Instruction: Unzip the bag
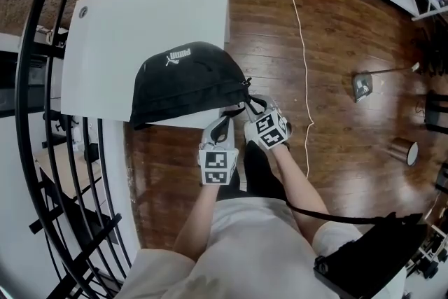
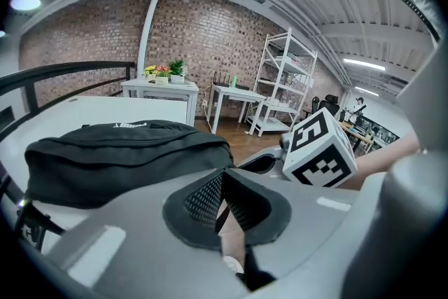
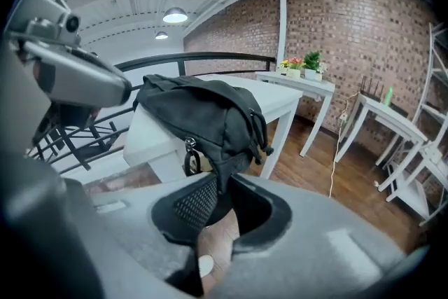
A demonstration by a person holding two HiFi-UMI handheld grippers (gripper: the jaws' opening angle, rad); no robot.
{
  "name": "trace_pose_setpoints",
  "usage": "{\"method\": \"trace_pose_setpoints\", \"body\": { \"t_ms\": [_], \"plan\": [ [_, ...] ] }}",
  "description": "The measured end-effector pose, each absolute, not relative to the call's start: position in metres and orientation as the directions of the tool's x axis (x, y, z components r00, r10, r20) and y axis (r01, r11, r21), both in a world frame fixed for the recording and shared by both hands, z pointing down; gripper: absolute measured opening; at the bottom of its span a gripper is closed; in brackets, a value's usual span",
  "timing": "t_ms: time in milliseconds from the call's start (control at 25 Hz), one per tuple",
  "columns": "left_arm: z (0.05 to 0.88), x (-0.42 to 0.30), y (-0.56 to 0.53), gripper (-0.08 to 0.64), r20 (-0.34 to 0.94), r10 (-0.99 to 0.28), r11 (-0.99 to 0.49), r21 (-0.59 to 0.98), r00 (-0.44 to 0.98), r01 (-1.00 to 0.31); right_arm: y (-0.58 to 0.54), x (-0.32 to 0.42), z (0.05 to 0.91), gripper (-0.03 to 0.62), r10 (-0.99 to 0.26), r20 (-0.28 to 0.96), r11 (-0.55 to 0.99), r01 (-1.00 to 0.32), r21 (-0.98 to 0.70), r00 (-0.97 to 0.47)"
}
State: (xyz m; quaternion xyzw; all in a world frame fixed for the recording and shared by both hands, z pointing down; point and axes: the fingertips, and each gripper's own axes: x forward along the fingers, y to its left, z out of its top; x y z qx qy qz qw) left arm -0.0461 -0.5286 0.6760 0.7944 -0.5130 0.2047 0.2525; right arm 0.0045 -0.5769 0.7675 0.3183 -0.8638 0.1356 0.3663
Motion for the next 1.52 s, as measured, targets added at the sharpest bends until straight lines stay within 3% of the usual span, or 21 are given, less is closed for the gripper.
{"method": "trace_pose_setpoints", "body": {
  "t_ms": [160, 360, 560, 800, 1000, 1320, 1520],
  "plan": [
    [0.682, -0.043, -0.528, 0.030, 0.598, -0.694, -0.351, 0.204, 0.401, -0.914, -0.575, 0.002, 0.742, 0.040, -0.414, 0.721, 0.754, -0.653, -0.071, -0.556],
    [0.681, -0.033, -0.534, 0.128, 0.585, -0.689, -0.352, 0.244, 0.427, -0.904, -0.568, 0.001, 0.711, 0.038, -0.364, 0.734, 0.755, -0.643, -0.128, -0.573],
    [0.685, -0.031, -0.542, 0.143, 0.603, -0.683, -0.304, 0.279, 0.412, -0.911, -0.563, -0.001, 0.693, 0.038, -0.354, 0.742, 0.742, -0.654, -0.148, -0.569],
    [0.691, -0.031, -0.547, 0.133, 0.622, -0.691, -0.245, 0.278, 0.368, -0.929, -0.561, -0.001, 0.684, 0.038, -0.360, 0.749, 0.737, -0.662, -0.138, -0.556],
    [0.687, -0.036, -0.547, 0.026, 0.623, -0.691, -0.218, 0.304, 0.367, -0.927, -0.559, 0.001, 0.682, 0.038, -0.367, 0.756, 0.727, -0.674, -0.131, -0.542],
    [0.686, -0.076, -0.544, 0.021, 0.637, -0.690, -0.183, 0.307, 0.344, -0.934, -0.559, 0.008, 0.695, 0.038, -0.367, 0.781, 0.700, -0.703, -0.127, -0.506],
    [0.694, -0.122, -0.532, 0.023, 0.668, -0.696, -0.148, 0.226, 0.264, -0.963, -0.557, 0.013, 0.703, 0.038, -0.368, 0.789, 0.660, -0.736, -0.150, -0.492]
  ]
}}
